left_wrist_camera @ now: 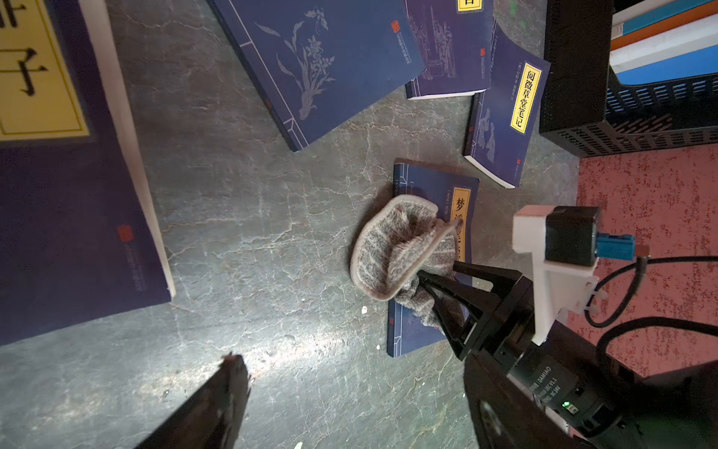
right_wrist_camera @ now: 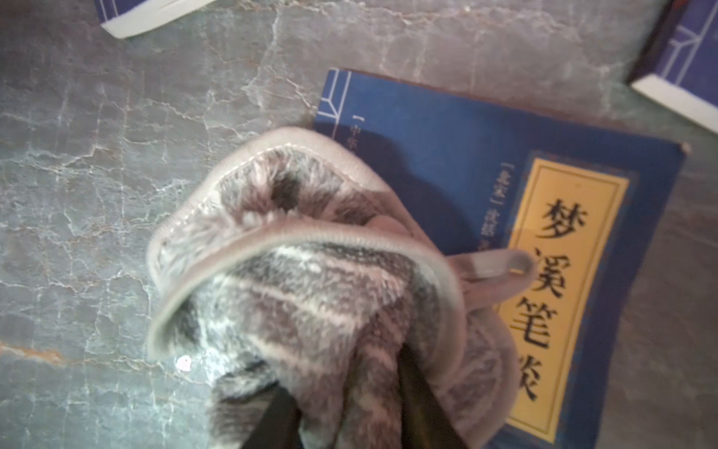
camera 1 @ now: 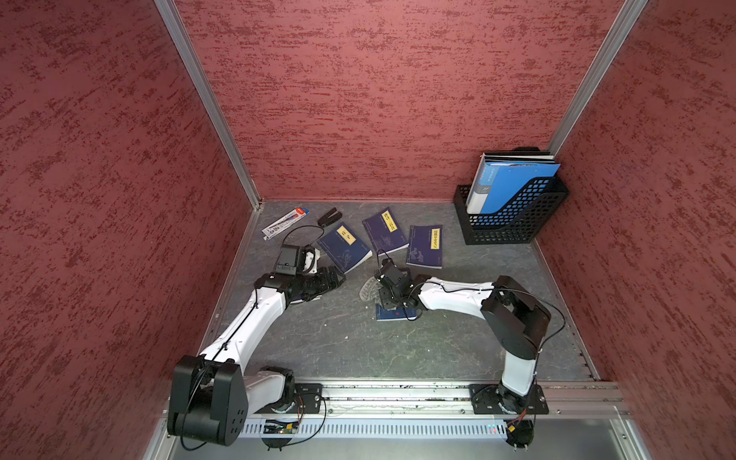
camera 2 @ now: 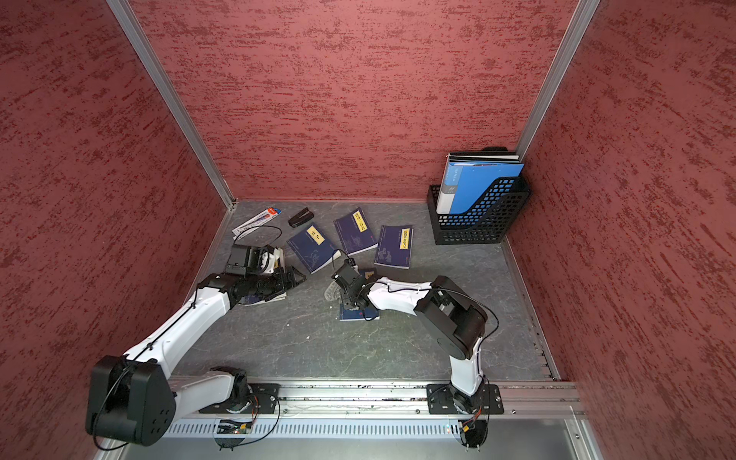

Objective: Wipe the cover of the book
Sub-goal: Pick up the cleaning item from the book, then wipe the dirt from the cover of the book.

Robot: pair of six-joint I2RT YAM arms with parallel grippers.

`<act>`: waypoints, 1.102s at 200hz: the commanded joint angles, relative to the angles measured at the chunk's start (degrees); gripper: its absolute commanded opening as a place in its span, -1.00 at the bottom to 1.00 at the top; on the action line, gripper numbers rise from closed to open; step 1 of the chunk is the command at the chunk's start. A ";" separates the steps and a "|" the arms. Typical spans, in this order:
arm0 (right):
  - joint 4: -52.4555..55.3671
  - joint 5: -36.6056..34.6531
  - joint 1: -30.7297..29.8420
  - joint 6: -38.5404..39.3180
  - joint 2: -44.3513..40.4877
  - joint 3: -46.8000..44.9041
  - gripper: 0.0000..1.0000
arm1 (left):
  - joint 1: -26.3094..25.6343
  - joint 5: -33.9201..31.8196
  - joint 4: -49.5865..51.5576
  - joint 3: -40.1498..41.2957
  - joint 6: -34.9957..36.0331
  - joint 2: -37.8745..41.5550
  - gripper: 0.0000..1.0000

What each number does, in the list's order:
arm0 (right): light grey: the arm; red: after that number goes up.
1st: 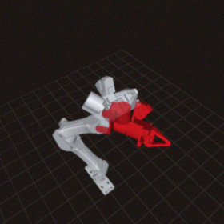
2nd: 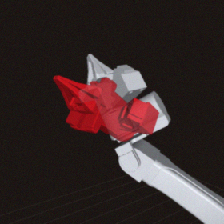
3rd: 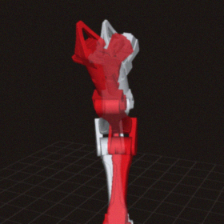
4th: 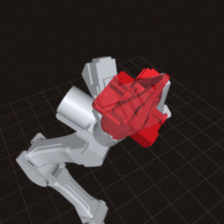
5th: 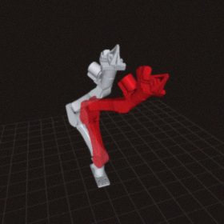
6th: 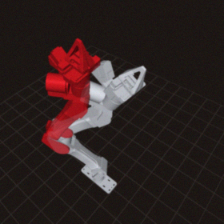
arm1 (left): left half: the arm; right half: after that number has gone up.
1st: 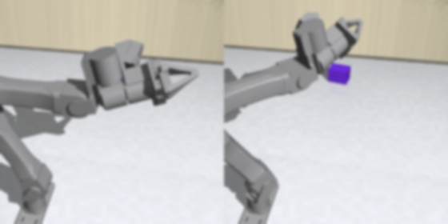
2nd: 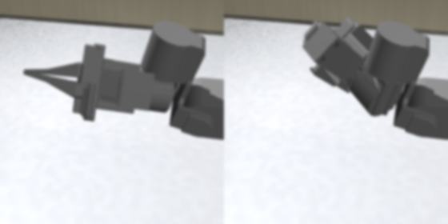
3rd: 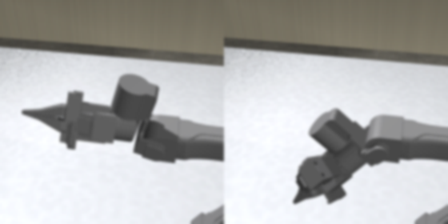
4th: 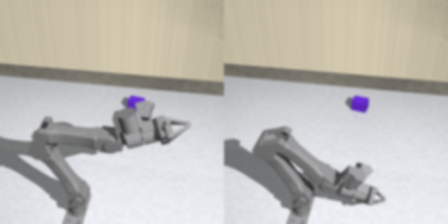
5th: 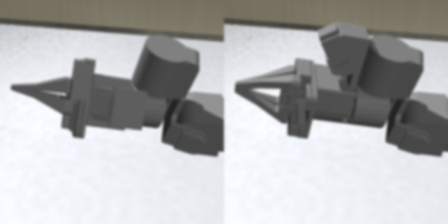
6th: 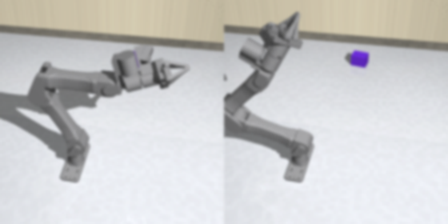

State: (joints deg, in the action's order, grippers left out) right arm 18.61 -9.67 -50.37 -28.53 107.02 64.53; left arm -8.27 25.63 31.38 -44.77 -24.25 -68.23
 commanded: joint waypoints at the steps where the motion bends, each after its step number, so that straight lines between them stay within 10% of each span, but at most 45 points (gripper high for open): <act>1: 0.98 1.29 0.85 -1.08 -1.77 -3.01 -0.68 | 0.48 0.48 -0.20 0.72 1.40 0.59 0.77; 86: 13.81 -9.59 3.26 2.34 -9.98 -2.57 -0.81 | 0.53 0.48 0.43 -0.97 2.28 0.30 0.76; 220: -8.26 6.24 11.72 4.73 0.80 -5.41 -0.92 | 0.46 0.48 1.24 -0.89 2.36 0.73 0.77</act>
State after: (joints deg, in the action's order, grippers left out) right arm 10.04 -4.82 -41.10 -26.02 104.20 58.28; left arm -8.03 25.87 32.16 -44.77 -23.05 -68.23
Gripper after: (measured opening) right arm 0.089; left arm 0.882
